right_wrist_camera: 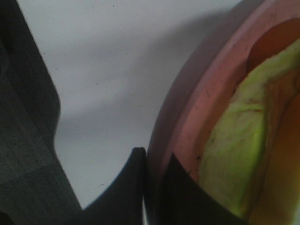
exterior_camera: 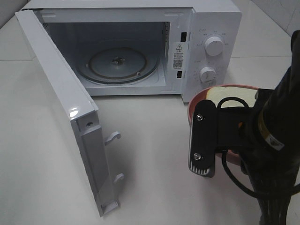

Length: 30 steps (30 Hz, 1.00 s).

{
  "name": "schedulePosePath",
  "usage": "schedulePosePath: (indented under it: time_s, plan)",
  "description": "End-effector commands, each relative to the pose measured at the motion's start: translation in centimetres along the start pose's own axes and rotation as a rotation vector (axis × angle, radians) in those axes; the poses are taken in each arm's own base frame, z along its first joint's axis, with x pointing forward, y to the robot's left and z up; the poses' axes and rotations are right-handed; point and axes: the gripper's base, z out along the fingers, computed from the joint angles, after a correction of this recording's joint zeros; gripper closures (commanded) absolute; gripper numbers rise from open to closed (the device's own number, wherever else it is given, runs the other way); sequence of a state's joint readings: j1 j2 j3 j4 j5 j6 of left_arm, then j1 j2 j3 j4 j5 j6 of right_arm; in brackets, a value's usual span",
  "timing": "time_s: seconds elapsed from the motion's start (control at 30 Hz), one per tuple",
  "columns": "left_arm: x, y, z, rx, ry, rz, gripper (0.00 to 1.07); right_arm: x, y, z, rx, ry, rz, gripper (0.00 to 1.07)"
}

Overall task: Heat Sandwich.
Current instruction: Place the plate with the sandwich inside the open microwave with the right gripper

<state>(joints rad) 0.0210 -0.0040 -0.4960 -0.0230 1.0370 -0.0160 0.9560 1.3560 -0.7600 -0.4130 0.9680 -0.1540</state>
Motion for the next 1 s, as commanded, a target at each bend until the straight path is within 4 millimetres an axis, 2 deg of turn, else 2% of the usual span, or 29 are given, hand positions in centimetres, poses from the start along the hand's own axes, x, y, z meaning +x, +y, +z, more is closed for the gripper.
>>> schedulePosePath:
  time_s: [0.03, 0.37, 0.73, 1.0]
  plan:
    - [0.1, 0.0, -0.3, 0.000, -0.021, -0.002, 0.05, -0.4, -0.2, -0.1, 0.036, -0.044, -0.081, 1.07]
    - [0.1, 0.0, -0.3, 0.000, -0.021, -0.002, 0.05, -1.3, -0.4, -0.2, 0.066, -0.140, -0.260, 1.06]
    - [0.1, 0.0, -0.3, 0.000, -0.021, -0.002, 0.05, -1.8, -0.6, -0.3, 0.094, -0.195, -0.255, 1.05]
    - [0.1, 0.0, -0.3, 0.000, -0.021, -0.002, 0.05, -1.5, -2.0, 0.1, 0.141, -0.209, -0.409, 1.07]
